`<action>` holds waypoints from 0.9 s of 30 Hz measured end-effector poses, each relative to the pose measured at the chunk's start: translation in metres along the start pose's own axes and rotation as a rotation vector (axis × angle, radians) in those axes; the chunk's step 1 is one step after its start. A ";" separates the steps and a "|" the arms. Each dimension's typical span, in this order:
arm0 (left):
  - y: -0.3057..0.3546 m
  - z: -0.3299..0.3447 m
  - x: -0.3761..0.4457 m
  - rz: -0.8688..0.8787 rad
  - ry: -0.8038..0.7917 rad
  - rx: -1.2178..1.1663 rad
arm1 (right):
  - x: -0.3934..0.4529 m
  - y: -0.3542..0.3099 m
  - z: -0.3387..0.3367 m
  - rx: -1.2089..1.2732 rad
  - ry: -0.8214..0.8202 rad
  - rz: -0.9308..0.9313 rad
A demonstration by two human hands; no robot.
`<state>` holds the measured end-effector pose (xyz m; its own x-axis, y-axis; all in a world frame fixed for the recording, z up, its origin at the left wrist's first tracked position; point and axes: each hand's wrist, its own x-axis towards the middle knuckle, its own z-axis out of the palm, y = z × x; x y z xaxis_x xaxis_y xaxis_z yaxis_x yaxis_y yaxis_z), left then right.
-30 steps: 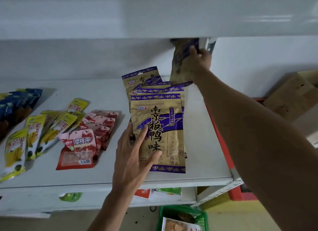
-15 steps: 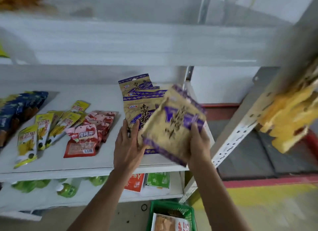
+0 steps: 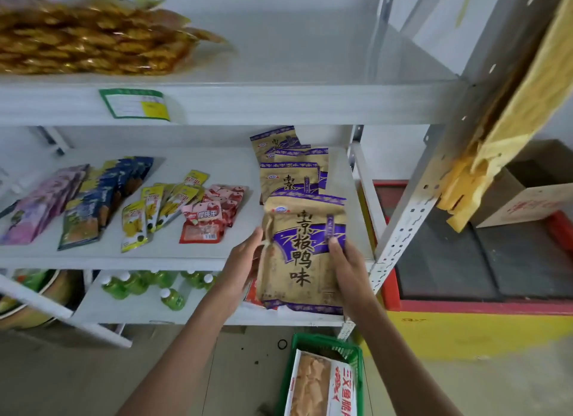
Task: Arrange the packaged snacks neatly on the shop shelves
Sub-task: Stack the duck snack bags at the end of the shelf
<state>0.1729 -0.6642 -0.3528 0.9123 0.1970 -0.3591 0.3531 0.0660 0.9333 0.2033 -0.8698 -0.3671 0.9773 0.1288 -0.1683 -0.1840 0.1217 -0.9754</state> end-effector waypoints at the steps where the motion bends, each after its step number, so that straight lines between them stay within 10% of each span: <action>1: 0.000 -0.004 -0.013 0.019 0.026 -0.032 | -0.008 -0.003 0.007 -0.015 -0.028 0.001; 9: 0.008 -0.009 -0.051 0.082 0.227 -0.364 | -0.067 -0.008 0.029 -0.060 -0.218 0.034; 16: 0.004 -0.018 -0.062 0.343 0.518 -0.022 | -0.074 0.003 0.043 -0.163 -0.064 -0.117; 21: 0.009 0.015 -0.074 0.212 0.014 -0.018 | -0.081 0.016 0.066 -0.593 -0.182 -0.334; 27: 0.011 -0.021 -0.047 0.030 -0.092 -0.241 | -0.091 0.018 0.046 -0.296 0.084 -0.230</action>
<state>0.1295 -0.6521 -0.3252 0.9404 0.1134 -0.3205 0.2763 0.2946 0.9148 0.1063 -0.8344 -0.3633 0.9970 0.0484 0.0609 0.0676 -0.1534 -0.9858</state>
